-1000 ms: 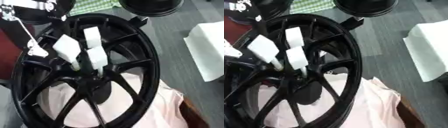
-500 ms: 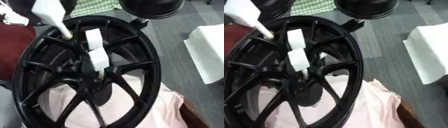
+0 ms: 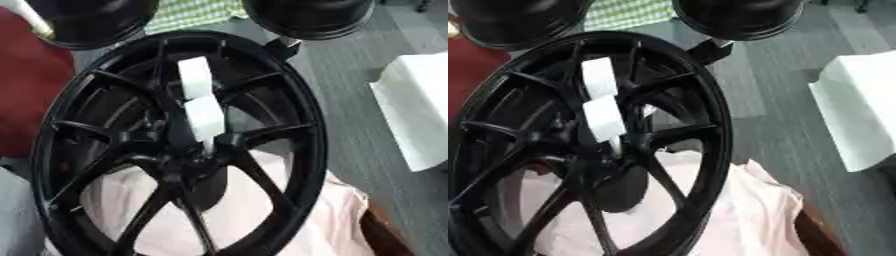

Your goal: Pull the pin out of the wheel hub.

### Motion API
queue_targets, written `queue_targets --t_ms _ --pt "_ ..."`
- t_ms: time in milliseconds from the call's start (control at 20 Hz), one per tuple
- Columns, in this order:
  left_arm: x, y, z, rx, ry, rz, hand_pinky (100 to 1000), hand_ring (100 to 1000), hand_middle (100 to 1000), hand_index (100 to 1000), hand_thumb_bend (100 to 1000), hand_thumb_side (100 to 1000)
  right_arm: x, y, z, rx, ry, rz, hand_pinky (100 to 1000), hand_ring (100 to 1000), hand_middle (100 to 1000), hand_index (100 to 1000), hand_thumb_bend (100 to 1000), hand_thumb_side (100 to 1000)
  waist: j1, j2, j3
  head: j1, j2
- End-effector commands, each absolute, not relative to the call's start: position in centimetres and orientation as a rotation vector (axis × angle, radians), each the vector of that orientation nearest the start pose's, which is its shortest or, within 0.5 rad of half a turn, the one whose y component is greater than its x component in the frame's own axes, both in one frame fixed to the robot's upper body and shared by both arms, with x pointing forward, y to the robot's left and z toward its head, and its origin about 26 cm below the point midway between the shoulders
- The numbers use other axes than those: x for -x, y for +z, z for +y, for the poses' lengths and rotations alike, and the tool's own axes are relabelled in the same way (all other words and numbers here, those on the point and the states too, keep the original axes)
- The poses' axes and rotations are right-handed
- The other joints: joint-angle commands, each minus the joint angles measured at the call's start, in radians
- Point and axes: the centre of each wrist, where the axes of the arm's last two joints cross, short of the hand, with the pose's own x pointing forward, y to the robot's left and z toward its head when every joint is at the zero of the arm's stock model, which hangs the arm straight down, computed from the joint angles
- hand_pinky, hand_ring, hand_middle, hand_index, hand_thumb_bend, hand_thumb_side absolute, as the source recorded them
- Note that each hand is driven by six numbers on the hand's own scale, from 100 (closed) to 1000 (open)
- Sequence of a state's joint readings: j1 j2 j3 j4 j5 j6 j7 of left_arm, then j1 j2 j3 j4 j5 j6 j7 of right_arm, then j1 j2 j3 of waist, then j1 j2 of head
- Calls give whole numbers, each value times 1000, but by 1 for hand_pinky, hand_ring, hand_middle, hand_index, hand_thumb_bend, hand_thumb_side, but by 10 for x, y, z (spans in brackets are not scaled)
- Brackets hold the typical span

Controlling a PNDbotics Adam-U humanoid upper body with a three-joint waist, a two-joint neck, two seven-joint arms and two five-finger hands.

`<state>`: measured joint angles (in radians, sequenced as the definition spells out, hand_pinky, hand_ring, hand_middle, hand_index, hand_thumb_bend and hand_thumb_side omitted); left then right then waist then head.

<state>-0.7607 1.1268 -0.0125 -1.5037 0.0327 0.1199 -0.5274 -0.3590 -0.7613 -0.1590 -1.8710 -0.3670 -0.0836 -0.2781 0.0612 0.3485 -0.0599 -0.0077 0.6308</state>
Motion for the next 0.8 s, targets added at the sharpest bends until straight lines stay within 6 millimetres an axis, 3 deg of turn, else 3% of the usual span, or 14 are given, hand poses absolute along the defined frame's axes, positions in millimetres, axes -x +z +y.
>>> queue_targets --t_ms 50,350,650,750,800 --pt "-315 410 437 -875 -1020 -1660 671 536 403 393 152 100 -300 285 -366 433 120 -2411 889 735 648 751 100 729 -3 -15 4 -2 -4" --pt "-309 375 480 -923 -871 -1568 670 537 406 399 153 100 -298 286 -366 448 114 -2420 889 735 648 751 100 727 -6 -8 9 3 0" --pt "-307 336 489 -939 -868 -1474 685 556 433 433 191 100 -298 287 -365 443 101 -2431 889 735 647 751 100 727 -13 -1 11 13 -1" --pt "-308 326 491 -930 -866 -1450 717 600 499 556 225 100 -298 288 -364 438 101 -2433 889 735 647 751 100 727 -16 0 10 12 -7" --pt "-308 322 492 -924 -866 -1439 762 677 610 705 274 100 -298 288 -364 436 102 -2433 889 735 647 751 100 727 -17 0 10 12 -9"
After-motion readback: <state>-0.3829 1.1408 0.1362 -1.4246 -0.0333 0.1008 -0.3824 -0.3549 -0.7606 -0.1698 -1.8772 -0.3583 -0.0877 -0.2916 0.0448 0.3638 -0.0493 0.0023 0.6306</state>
